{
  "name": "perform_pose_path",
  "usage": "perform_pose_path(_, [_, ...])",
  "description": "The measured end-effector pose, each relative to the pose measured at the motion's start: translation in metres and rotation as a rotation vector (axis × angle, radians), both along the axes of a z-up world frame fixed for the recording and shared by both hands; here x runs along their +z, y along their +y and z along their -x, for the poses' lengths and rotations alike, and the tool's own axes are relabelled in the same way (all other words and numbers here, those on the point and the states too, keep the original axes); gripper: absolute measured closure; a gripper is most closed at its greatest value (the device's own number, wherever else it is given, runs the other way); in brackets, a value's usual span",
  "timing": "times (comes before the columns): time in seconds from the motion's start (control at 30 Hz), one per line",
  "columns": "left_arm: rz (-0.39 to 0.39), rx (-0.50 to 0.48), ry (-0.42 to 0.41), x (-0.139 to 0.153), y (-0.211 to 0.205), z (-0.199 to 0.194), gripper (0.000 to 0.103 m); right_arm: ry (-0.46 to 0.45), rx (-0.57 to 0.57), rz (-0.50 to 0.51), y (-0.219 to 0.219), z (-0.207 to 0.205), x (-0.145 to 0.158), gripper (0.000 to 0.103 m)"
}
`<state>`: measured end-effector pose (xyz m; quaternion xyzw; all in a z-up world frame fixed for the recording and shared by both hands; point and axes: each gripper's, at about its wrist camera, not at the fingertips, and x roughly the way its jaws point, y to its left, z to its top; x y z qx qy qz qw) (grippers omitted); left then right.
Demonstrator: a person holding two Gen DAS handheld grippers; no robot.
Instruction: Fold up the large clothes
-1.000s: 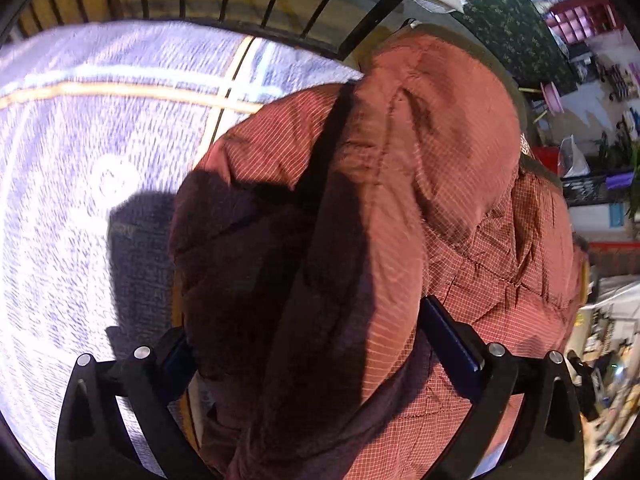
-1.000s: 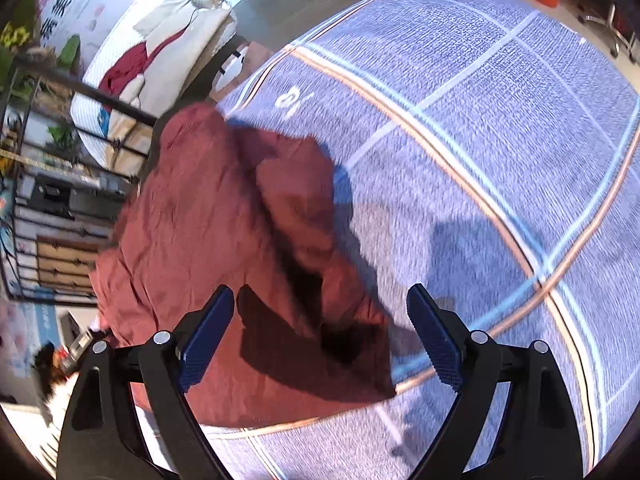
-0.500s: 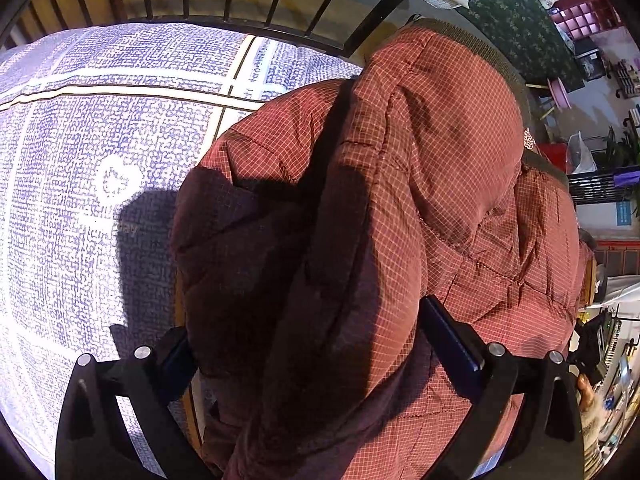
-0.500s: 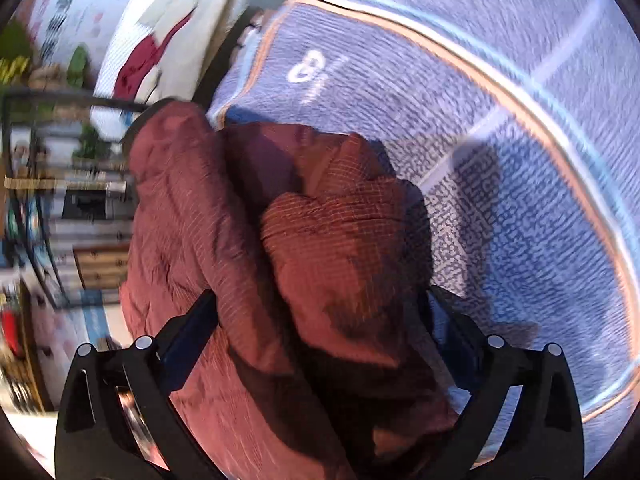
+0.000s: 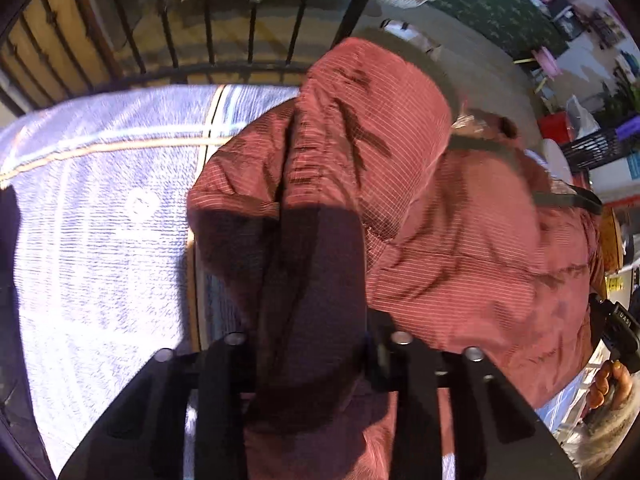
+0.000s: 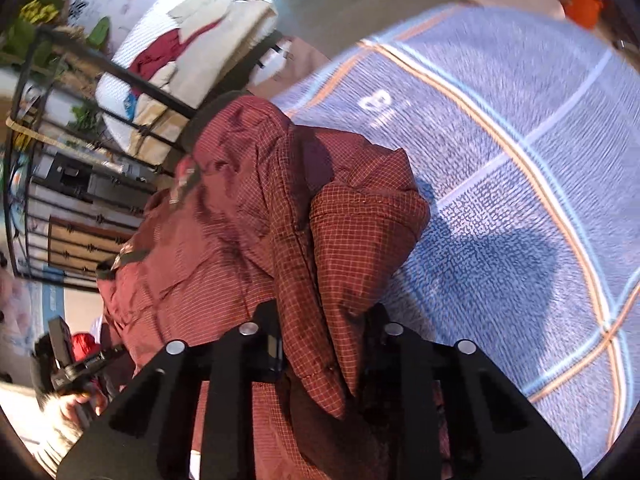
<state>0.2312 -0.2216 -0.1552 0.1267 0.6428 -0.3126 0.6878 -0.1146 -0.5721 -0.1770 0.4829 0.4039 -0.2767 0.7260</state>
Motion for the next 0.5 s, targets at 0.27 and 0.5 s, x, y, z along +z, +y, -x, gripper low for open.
perform_pose_path(0.27, [0.105,-0.044,0.013,0.054,0.053,0.062,0.080,-0.037,0.150,0.048,0.068,0.050,0.066,0.081])
perform_pose_path(0.5, [0.026,-0.075,0.019,0.062,0.100,0.124,0.080,0.005,0.101,-0.037,0.140,0.132,0.065,0.081])
